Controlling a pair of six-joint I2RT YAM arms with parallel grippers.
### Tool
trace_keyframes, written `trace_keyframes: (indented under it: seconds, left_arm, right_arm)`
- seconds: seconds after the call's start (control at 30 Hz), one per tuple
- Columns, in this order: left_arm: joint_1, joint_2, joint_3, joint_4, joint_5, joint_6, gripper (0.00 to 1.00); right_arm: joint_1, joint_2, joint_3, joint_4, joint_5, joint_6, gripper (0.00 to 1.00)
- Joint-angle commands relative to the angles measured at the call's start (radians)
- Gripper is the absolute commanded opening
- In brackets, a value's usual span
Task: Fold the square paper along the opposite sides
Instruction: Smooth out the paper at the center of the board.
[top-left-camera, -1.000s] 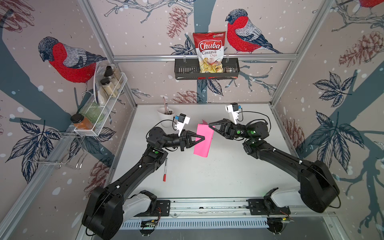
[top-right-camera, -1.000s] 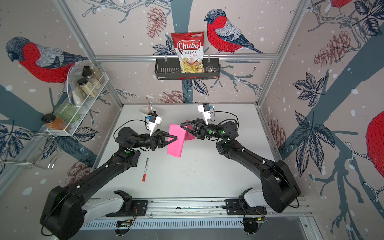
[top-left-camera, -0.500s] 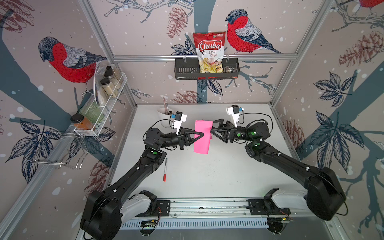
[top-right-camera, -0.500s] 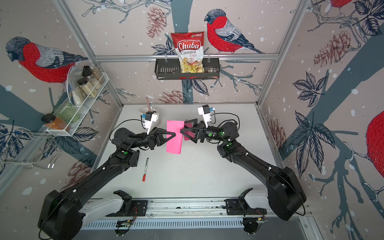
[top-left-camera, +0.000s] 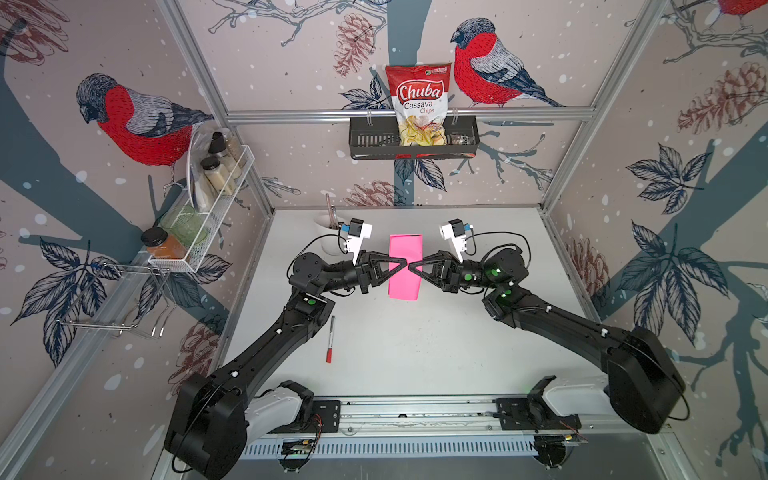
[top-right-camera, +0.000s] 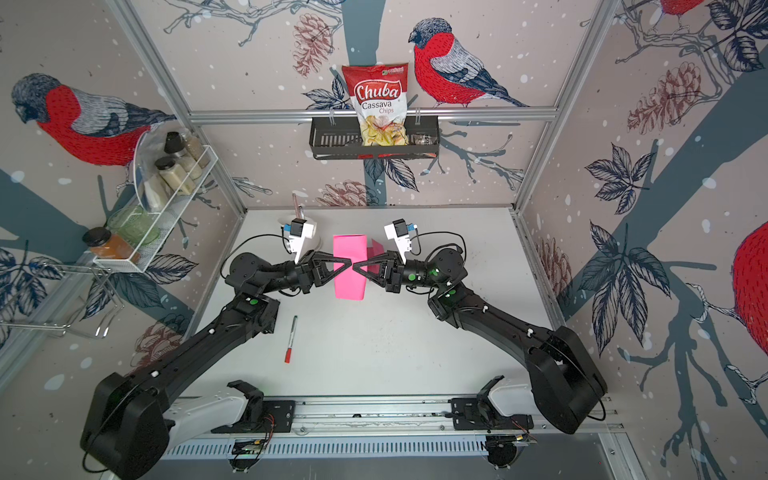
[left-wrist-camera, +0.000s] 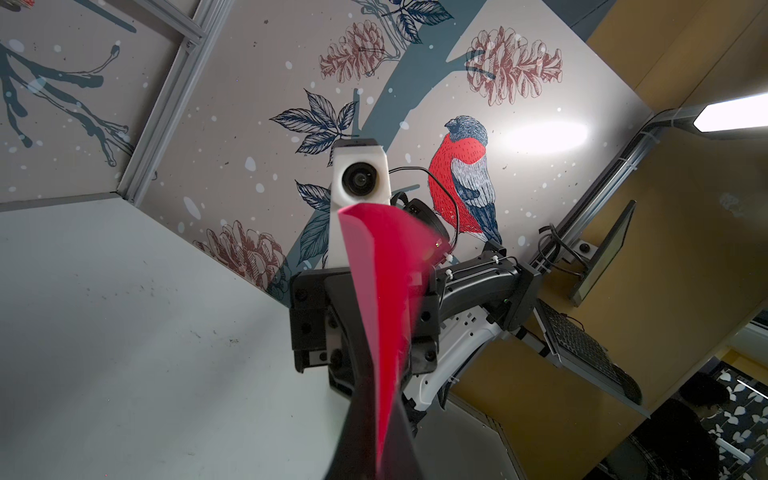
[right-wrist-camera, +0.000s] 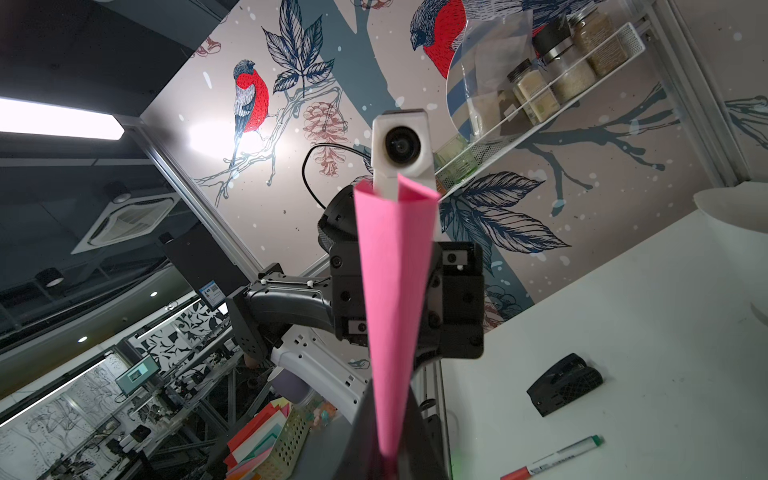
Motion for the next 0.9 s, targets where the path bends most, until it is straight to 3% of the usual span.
trace_keyframes:
  seconds: [0.0,0.07,0.1,0.2,0.3,0.37,0.43,0.5,0.7,0.87]
  left_arm:
    - [0.012,0.002,-0.002,0.039,0.003,-0.005,0.00]
    - [0.013,0.004,-0.002,0.049,0.004,-0.012,0.00]
    - [0.013,0.005,-0.002,0.059,0.006,-0.018,0.00]
    - [0.016,0.007,-0.006,0.099,0.006,-0.049,0.00]
    - [0.020,0.002,-0.005,0.108,0.001,-0.060,0.00]
    - [0.023,-0.001,-0.002,0.107,-0.001,-0.061,0.00]
    - [0.027,-0.003,0.000,0.106,0.002,-0.062,0.00]
    - [0.033,-0.006,0.000,0.101,0.007,-0.060,0.00]
    - [0.048,-0.006,-0.011,0.099,0.015,-0.060,0.00]
    - [0.051,0.002,-0.014,0.113,0.021,-0.065,0.00]
  right_arm:
    - [-0.003,-0.006,0.000,0.034,-0.024,0.005,0.08]
    - [-0.004,-0.006,0.001,0.032,-0.025,0.004,0.09]
    - [-0.004,-0.007,0.002,0.032,-0.026,0.004,0.16]
    - [0.004,-0.006,-0.003,0.031,-0.030,-0.003,0.60]
    - [0.019,-0.006,-0.023,0.029,-0.025,-0.014,0.80]
    - [0.034,-0.006,-0.040,0.025,-0.017,-0.026,0.84]
    - [0.048,-0.006,-0.051,0.009,-0.011,-0.043,0.79]
    - [0.059,-0.004,-0.065,0.004,-0.007,-0.046,0.66]
    - [0.067,-0.012,-0.097,0.017,-0.006,-0.036,0.13]
    - [0.069,-0.020,-0.110,0.018,0.000,-0.035,0.06]
